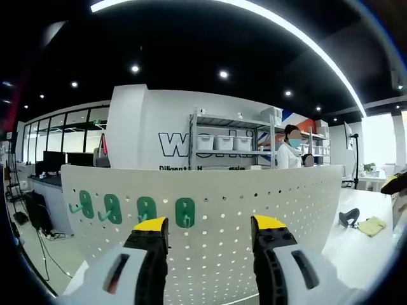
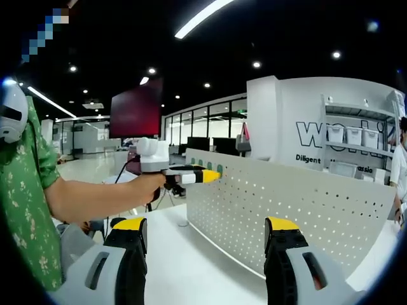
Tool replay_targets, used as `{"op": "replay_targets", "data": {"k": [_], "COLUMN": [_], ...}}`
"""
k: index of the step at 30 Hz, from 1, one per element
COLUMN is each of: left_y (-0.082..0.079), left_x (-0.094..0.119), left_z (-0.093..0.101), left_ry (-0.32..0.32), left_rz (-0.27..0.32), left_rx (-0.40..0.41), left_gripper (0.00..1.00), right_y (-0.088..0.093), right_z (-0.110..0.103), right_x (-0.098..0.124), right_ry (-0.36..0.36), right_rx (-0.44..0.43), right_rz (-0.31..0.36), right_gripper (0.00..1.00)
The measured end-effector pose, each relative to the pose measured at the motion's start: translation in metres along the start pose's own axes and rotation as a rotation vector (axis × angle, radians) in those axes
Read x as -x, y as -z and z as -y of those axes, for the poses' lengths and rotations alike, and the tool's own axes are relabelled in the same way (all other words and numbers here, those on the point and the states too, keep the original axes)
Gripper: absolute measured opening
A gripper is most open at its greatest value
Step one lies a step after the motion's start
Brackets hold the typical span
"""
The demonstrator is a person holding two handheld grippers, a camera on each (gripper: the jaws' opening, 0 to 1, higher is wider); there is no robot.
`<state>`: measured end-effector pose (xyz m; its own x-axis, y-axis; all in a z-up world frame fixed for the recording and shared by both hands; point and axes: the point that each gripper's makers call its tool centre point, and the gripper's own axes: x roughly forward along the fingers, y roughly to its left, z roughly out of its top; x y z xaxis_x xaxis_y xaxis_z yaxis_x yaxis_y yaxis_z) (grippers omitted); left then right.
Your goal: Insert the hook assembly into the mounting plate slot until the hook locks in place.
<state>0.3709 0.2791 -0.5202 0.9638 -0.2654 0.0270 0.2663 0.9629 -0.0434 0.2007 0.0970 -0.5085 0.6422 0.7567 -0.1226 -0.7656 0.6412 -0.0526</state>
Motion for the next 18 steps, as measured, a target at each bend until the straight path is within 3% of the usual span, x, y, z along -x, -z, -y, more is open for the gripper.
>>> {"op": "replay_targets", "data": {"k": [11, 18], "left_y": [-0.004, -0.013], "left_x": [0.034, 0.056], "left_z": [0.013, 0.012], "left_ry": [0.043, 0.048], "left_rz": [0.005, 0.024], "left_rx": [-0.016, -0.018], "left_gripper": [0.67, 0.72], "right_y": [-0.005, -0.008], "right_z": [-0.012, -0.023], "right_x": [-0.001, 0.000], "right_ry": [-0.011, -0.016], "right_rx": [0.009, 0.015], "right_rz": [0.007, 0.011], "right_gripper": [0.77, 0.77]}}
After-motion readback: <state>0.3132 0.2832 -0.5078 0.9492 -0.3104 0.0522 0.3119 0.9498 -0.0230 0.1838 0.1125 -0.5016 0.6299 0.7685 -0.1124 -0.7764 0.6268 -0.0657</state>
